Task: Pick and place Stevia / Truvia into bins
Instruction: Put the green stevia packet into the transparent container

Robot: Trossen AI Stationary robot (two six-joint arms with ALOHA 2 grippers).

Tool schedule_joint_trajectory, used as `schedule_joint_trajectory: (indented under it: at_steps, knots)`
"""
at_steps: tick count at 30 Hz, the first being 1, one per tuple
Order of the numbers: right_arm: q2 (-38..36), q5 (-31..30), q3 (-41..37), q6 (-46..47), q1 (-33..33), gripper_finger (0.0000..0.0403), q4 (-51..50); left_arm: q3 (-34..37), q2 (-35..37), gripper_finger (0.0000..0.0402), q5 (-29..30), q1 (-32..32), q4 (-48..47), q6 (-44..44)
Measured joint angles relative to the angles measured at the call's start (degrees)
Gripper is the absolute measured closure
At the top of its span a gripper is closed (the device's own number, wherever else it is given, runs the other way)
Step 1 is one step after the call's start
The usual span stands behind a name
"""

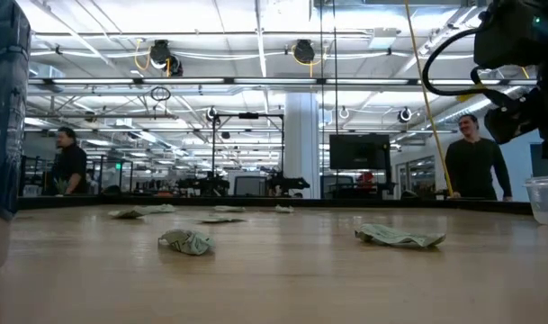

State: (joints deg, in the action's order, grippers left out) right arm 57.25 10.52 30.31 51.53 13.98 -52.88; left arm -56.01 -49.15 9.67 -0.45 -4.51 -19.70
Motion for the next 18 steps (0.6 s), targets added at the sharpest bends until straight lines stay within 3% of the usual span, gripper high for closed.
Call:
schedule_joint_trajectory:
  at_steps: [9, 13, 18]
  knots:
    - [-0.2, 0.09, -0.05, 0.27, 0.0, 0.0331, 2.85, 0.01, 0.02, 0.0227, 2.86, 0.0, -2.5, 0.29]
    - [-1.63, 1.89, -0.03, 1.17, -0.11, 0.0326, 4.29, 0.01, 0.01, 0.0227, 2.91, -0.01, -11.13, -1.42]
    - [-4.59, 3.01, 3.3, 3.88, -0.16, 0.0329, 4.68, 0.04, -1.97, 0.0227, 5.24, -0.02, -26.72, -11.41]
